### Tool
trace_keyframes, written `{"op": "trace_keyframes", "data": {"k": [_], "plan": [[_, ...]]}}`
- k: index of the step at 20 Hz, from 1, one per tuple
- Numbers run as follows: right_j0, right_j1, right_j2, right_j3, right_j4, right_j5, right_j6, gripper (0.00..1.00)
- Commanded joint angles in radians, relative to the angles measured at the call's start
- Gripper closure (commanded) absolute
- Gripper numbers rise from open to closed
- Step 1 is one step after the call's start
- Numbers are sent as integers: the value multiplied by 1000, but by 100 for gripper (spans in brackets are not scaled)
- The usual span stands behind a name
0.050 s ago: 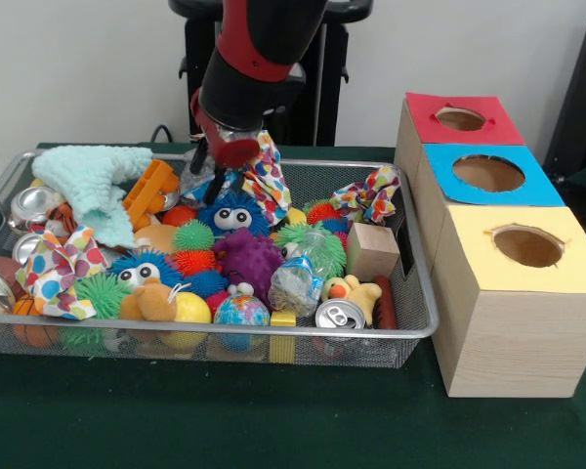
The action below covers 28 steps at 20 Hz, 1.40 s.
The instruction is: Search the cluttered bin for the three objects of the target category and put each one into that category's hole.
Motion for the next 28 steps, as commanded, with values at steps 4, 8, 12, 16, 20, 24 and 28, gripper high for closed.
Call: {"op": "trace_keyframes", "data": {"k": [4, 8, 12, 16, 20, 24, 28], "plan": [[-129, -12, 299, 74, 3, -211, 238, 0], [-109, -7, 277, 68, 15, -178, 232, 0], [-88, -10, 240, 54, 19, -98, 215, 0], [-79, -18, 205, 30, 7, 23, 200, 0], [-98, -49, 222, 40, -9, 118, 192, 0], [-89, -51, 222, 40, -10, 188, 213, 0], [-74, -40, 195, 17, -30, 254, 215, 0]]}}
